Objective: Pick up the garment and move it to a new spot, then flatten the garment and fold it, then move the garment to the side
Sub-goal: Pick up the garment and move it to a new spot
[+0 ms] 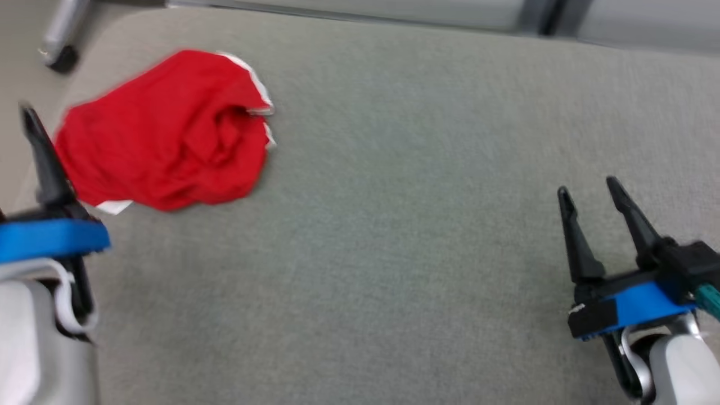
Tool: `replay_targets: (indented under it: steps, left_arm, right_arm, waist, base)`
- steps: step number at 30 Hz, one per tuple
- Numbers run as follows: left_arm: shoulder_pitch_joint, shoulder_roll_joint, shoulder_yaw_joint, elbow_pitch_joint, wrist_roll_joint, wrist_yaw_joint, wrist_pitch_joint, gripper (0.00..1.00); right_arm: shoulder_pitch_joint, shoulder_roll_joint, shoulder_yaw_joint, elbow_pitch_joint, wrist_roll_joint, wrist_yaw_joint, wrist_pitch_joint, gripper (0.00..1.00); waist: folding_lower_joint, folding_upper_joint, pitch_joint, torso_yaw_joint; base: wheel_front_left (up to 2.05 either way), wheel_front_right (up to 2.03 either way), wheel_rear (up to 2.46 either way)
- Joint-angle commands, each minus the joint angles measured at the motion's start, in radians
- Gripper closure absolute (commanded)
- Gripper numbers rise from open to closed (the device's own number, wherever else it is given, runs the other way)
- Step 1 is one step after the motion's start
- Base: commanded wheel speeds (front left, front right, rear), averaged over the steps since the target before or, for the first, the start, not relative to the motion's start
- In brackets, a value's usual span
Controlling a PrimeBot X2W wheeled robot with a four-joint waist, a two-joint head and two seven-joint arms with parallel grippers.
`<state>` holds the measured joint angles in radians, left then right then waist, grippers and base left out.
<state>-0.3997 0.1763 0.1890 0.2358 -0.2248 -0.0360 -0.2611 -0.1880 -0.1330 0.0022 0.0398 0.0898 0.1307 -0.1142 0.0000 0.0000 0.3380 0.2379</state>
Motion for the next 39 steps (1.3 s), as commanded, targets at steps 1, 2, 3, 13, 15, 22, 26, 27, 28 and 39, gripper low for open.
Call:
replay_targets:
  steps: [1, 2, 3, 13, 15, 22, 26, 27, 28, 39]
  left_arm:
    - [-0.051, 0.025, 0.005, 0.02, 0.001, -0.009, 0.002, 0.0]
    - [-0.086, 0.043, 0.006, 0.038, 0.001, -0.012, 0.008, 0.0]
    - [-0.119, 0.059, 0.009, 0.054, -0.003, -0.016, 0.014, 0.0]
    - [-0.36, 0.172, -0.018, 0.321, -0.024, -0.053, 0.148, 0.0]
    - [-0.385, 0.176, -0.03, 0.396, -0.036, -0.062, 0.197, 0.0]
    - [-0.425, 0.169, -0.078, 0.549, -0.077, -0.086, 0.302, 0.0]
    - [-0.423, 0.161, -0.114, 0.628, -0.095, -0.091, 0.378, 0.0]
    - [-0.419, 0.16, -0.122, 0.644, -0.1, -0.093, 0.395, 0.0]
    - [-0.418, 0.16, -0.132, 0.66, -0.103, -0.094, 0.415, 0.0]
    - [-0.444, 0.199, -0.172, 0.696, -0.131, -0.097, 0.363, 1.0]
  right_arm:
    - [-0.017, -0.008, -0.009, -0.019, -0.007, 0.0, 0.006, 0.0]
    - [-0.019, -0.011, -0.012, -0.034, -0.008, 0.0, 0.01, 0.0]
    - [-0.023, -0.013, -0.015, -0.052, -0.008, 0.0, 0.014, 0.0]
    - [-0.003, -0.016, -0.087, -0.224, -0.01, 0.0, 0.05, 0.0]
    - [-0.005, -0.018, -0.094, -0.24, -0.009, 0.0, 0.055, 0.0]
    - [-0.016, -0.02, -0.106, -0.253, -0.007, 0.0, 0.055, 0.0]
    - [-0.022, -0.021, -0.103, -0.246, -0.006, 0.0, 0.056, 0.0]
    - [-0.025, -0.019, -0.1, -0.244, -0.007, 0.0, 0.056, 0.0]
    - [-0.027, -0.018, -0.097, -0.242, -0.007, 0.0, 0.056, 0.0]
    - [-0.031, -0.004, -0.084, -0.198, 0.005, 0.0, 0.031, 0.0]
  waist:
    - [0.0, 0.0, 0.018, -0.013]
    - [0.0, 0.0, 0.037, -0.029]
    - [0.0, 0.0, 0.057, -0.043]
    - [0.0, 0.0, 0.206, -0.132]
    - [0.0, 0.0, 0.224, -0.141]
    - [0.0, 0.0, 0.246, -0.146]
    - [0.0, 0.0, 0.242, -0.145]
    - [0.0, 0.0, 0.239, -0.146]
    - [0.0, 0.0, 0.236, -0.147]
    - [0.0, 0.0, 0.176, -0.189]
  base:
    - [0.0, 0.0, 0.0]
    - [0.0, 0.0, 0.0]
    - [0.0, 0.0, 0.0]
    - [0.0, 0.0, 0.0]
    - [0.0, 0.0, 0.0]
    - [0.0, 0.0, 0.0]
    - [0.0, 0.0, 0.0]
    - [0.0, 0.0, 0.0]
    - [0.0, 0.0, 0.0]
    - [0.0, 0.0, 0.0]
